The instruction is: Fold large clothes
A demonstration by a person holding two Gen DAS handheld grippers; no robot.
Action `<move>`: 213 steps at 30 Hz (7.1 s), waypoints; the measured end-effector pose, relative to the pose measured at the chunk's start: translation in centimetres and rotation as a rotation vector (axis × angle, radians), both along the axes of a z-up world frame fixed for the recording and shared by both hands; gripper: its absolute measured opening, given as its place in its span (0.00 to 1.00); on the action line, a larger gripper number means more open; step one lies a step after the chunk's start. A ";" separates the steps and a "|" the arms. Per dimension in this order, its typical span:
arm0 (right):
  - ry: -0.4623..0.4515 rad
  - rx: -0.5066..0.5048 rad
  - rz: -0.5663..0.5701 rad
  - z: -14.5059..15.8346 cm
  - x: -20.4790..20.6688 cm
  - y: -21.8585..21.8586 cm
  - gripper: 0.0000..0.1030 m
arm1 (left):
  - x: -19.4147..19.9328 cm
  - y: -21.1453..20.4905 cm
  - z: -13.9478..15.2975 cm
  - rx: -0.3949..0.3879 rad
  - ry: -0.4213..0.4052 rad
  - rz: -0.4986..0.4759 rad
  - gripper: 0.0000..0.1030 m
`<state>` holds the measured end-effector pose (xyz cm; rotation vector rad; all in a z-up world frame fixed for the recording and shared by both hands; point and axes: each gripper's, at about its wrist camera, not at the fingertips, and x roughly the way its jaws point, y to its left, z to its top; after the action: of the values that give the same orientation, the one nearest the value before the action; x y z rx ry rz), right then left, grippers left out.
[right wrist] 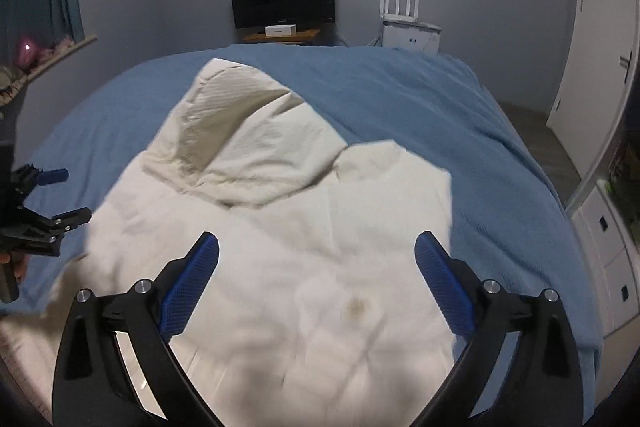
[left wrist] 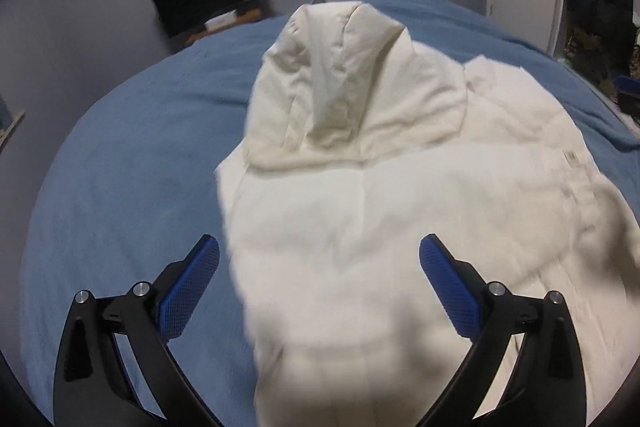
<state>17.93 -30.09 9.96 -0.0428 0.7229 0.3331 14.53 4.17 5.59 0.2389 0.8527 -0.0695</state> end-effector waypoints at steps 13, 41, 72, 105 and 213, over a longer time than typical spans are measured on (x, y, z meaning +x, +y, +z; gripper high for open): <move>-0.033 -0.122 -0.130 0.7 -15.6 -4.3 0.93 | -12.8 0.3 1.9 -0.024 0.006 0.060 0.94; 0.458 -0.031 -0.055 -6.7 -23.2 -10.8 0.83 | -21.6 6.7 -2.9 -0.256 0.421 0.143 0.58; 0.226 0.074 -0.019 0.1 -15.4 -8.6 0.12 | -16.4 5.4 2.6 -0.292 0.230 0.049 0.14; 0.275 0.068 -0.269 -6.0 25.1 -2.0 0.09 | 18.3 11.8 -3.6 -0.420 0.311 0.293 0.13; 0.424 -0.109 -0.076 -16.9 26.5 12.9 0.94 | 21.8 0.0 -12.5 -0.152 0.253 0.214 0.95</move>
<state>44.39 -17.19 -6.96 -0.0488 1.1598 0.2312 36.31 4.18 -6.88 -0.0054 1.1151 0.0362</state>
